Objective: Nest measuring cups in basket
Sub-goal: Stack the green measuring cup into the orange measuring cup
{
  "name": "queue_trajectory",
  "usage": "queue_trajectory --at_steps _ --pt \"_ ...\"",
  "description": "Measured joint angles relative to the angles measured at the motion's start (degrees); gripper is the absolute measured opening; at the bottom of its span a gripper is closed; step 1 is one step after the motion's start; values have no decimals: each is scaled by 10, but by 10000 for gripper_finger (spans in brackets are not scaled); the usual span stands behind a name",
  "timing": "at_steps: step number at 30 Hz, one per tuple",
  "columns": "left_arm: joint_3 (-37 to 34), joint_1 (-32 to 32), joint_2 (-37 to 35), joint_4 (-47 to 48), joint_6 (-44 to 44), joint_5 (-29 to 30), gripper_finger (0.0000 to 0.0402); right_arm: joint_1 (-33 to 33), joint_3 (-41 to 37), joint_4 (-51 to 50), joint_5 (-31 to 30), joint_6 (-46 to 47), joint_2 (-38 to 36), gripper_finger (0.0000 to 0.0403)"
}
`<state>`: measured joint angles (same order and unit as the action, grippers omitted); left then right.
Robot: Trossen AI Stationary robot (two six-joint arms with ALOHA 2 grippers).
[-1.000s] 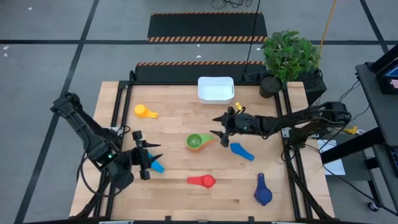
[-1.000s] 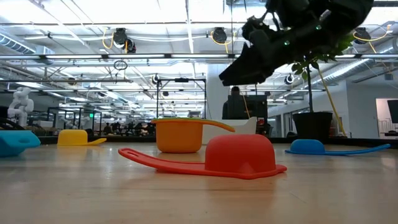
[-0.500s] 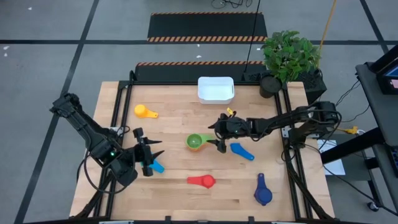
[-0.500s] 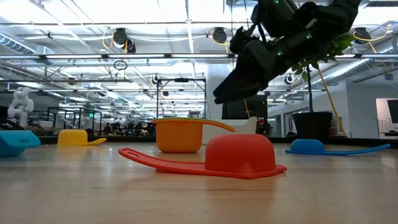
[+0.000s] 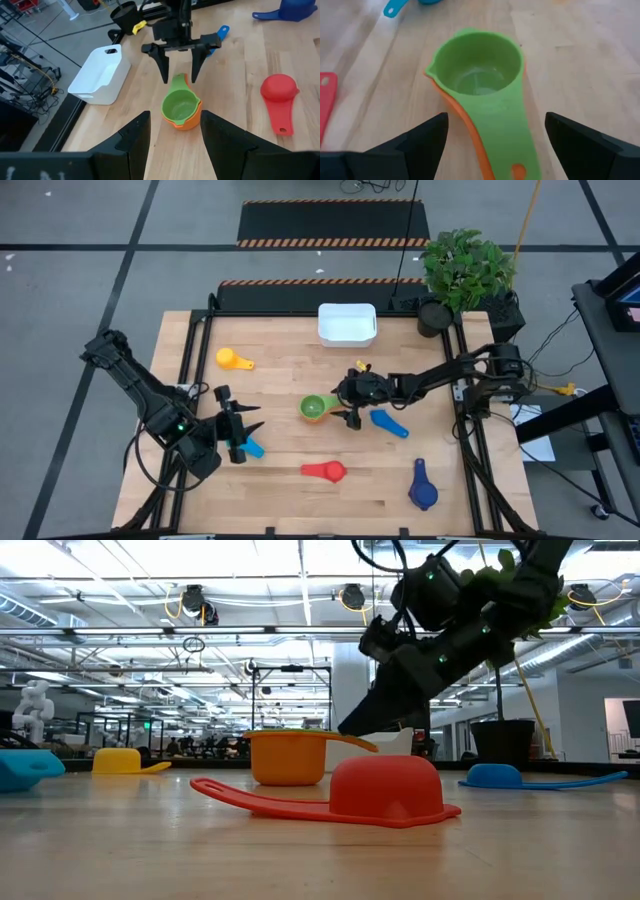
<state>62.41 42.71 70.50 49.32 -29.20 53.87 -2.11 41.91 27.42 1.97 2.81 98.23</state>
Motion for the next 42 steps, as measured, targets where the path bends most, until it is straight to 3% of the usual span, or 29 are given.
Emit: queue_trajectory --at_steps 7,17,23,29,42 --pt "0 0 0 0 4 0 175 -2 0 -9 41 -53 15 285" --pt "0 0 0 1 2 0 175 -9 0 -11 40 -61 15 179" --pt "0 0 0 1 14 0 175 -9 0 -11 39 -61 15 142" --pt "0 -4 0 1 22 0 175 -9 0 -11 40 -61 15 145" --pt "0 -4 0 1 20 0 175 -4 -1 -3 38 -37 8 202"
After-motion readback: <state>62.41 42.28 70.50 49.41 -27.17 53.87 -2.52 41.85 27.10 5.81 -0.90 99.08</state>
